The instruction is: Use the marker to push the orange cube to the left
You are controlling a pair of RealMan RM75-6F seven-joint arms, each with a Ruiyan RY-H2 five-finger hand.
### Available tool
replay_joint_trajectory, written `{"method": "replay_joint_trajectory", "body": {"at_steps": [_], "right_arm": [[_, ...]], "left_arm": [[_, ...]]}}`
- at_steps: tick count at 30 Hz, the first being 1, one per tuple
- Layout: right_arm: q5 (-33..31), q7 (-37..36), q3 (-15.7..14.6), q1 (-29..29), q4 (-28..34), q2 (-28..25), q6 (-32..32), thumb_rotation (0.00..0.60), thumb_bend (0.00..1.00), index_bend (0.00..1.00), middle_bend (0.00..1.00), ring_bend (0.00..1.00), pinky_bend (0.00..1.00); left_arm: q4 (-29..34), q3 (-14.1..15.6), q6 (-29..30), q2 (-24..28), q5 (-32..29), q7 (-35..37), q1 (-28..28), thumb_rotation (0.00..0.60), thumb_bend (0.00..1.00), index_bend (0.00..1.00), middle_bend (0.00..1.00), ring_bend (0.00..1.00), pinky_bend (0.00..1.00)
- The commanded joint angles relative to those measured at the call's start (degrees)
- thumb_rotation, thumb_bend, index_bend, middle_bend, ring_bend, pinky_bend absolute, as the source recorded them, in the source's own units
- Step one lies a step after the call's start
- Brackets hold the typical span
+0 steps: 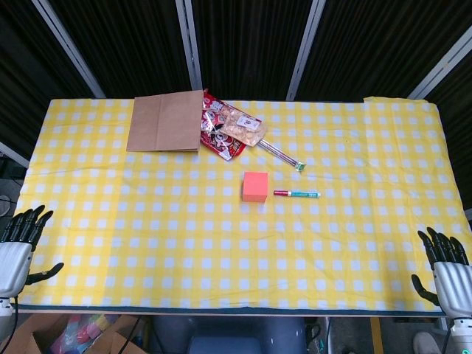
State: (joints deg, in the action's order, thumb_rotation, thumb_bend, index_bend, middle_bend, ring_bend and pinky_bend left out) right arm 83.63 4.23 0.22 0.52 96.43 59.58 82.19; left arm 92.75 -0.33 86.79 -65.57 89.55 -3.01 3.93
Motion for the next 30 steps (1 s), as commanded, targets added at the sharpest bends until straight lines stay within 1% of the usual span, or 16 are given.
{"method": "replay_joint_trajectory", "body": {"at_steps": [1,12,17,19,22,24,26,30], "right_arm": [[-0.1,0.0,0.0,0.0,0.0,0.0,-0.1,0.600,0.42,0.00,0.00,0.00,0.00],[-0.3,-0.4,0.2,0.1,0.4,0.0,-0.3,0.600,0.42,0.00,0.00,0.00,0.00],[-1.4,-1.6,1.8,1.3,2.0,0.4,-1.0,0.600,0.42,0.00,0.00,0.00,0.00],[-2.5,-1.7,3.2,2.5,3.5,0.2,-2.0,0.600,0.42,0.00,0.00,0.00,0.00],[-3.6,0.4,5.9,5.2,4.3,0.9,-3.2,0.600,0.42,0.00,0.00,0.00,0.00],[-5.6,2.3,7.8,7.4,5.2,1.6,-5.1,0.600,0.42,0.04,0.00,0.00,0.00],[-8.6,4.3,10.0,10.2,6.4,2.4,-7.8,0.600,0.42,0.09,0.00,0.00,0.00],[-17.4,9.6,14.8,16.6,7.8,5.1,-13.6,0.600,0.42,0.13,0.00,0.00,0.00]], "left_arm": [[0.0,0.0,0.0,0.0,0.0,0.0,0.0,0.600,0.00,0.00,0.00,0.00,0.05],[0.0,0.1,0.2,0.0,0.1,-0.1,-0.1,0.600,0.00,0.00,0.00,0.00,0.05],[0.2,0.1,-0.1,0.1,0.0,0.1,0.1,0.600,0.00,0.00,0.00,0.00,0.05],[0.3,0.2,-0.3,0.2,0.1,0.1,0.1,0.600,0.00,0.00,0.00,0.00,0.05],[0.4,0.3,-0.4,0.3,0.3,0.0,0.2,0.600,0.00,0.00,0.00,0.00,0.05],[0.5,0.2,-0.5,0.2,0.3,0.0,0.3,0.600,0.00,0.00,0.00,0.00,0.05],[0.6,0.2,-0.8,0.3,0.3,0.1,0.4,0.600,0.00,0.00,0.00,0.00,0.05],[0.8,0.3,-1.1,0.5,0.2,0.4,0.5,0.600,0.00,0.00,0.00,0.00,0.05]]}}
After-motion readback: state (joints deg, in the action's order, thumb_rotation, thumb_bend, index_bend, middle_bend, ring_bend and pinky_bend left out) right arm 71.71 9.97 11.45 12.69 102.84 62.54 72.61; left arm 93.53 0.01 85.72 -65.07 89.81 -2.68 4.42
